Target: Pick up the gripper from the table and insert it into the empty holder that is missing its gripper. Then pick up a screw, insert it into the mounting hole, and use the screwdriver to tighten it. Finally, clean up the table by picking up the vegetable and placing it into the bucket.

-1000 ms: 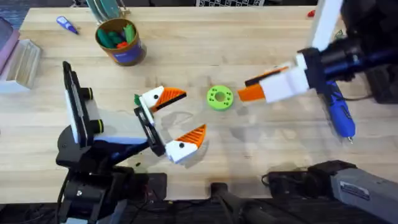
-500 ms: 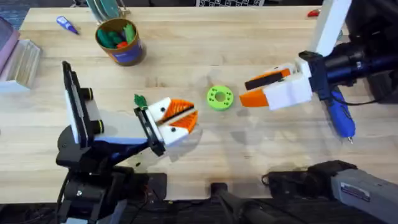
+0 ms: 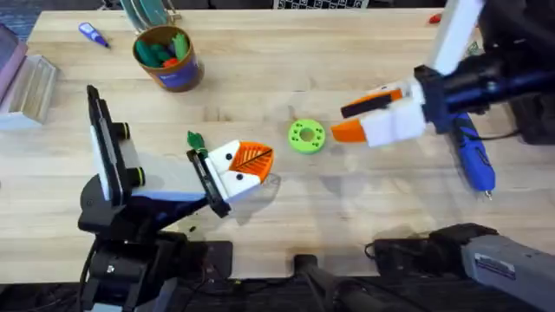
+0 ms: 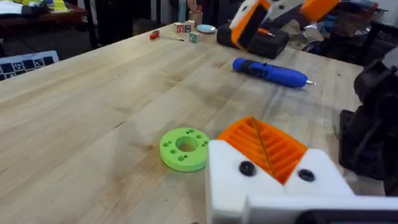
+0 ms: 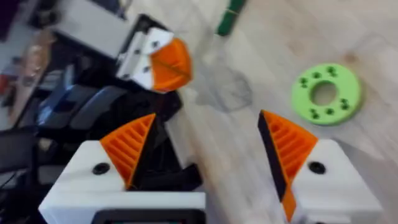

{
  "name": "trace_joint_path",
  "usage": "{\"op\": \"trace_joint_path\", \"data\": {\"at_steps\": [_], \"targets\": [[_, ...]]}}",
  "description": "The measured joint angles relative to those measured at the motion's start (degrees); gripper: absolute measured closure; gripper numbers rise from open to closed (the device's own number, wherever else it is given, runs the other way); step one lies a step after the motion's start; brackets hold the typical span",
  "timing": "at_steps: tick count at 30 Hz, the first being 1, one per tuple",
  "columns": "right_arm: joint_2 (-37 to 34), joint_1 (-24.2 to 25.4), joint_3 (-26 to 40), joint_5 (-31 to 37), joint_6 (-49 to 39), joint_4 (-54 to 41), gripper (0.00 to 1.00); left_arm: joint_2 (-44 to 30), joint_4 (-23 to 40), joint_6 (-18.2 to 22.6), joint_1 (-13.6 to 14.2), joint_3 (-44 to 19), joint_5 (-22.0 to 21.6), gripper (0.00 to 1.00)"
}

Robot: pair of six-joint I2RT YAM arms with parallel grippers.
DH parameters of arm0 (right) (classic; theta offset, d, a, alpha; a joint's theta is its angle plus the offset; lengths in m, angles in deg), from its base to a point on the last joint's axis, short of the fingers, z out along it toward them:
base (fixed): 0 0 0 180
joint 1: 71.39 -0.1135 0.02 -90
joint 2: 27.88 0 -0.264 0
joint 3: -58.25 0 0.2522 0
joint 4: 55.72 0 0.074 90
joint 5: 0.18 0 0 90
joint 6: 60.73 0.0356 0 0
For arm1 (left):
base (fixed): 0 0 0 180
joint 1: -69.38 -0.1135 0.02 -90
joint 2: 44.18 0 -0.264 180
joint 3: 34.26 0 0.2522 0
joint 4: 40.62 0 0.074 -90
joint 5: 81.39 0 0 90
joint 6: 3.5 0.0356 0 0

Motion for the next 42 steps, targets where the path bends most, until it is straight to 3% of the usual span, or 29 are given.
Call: {"op": "trace_joint_path", "data": {"at_steps": [8,15,20,26,36,42], "targets": [[-5.7,2.8,0.0,20.3,8.7,6.7,0.01,0.0,0.0,0.0,0.0,0.0,0.0,0.992],[-6.0,12.8,0.0,43.0,15.6,7.6,0.01,0.0,0.0,0.0,0.0,0.0,0.0,0.992],[-6.0,20.4,0.0,52.5,17.0,9.9,0.01,0.0,0.0,0.0,0.0,0.0,0.0,0.992],[-7.5,27.6,0.0,56.6,15.0,15.4,0.01,0.0,0.0,0.0,0.0,0.0,0.0,0.992],[-11.1,37.6,0.0,58.3,-0.4,13.1,0.01,0.0,0.0,0.0,0.0,0.0,0.0,0.992],[-15.7,41.0,0.0,57.8,-6.0,14.7,0.01,0.0,0.0,0.0,0.0,0.0,0.0,0.992]]}}
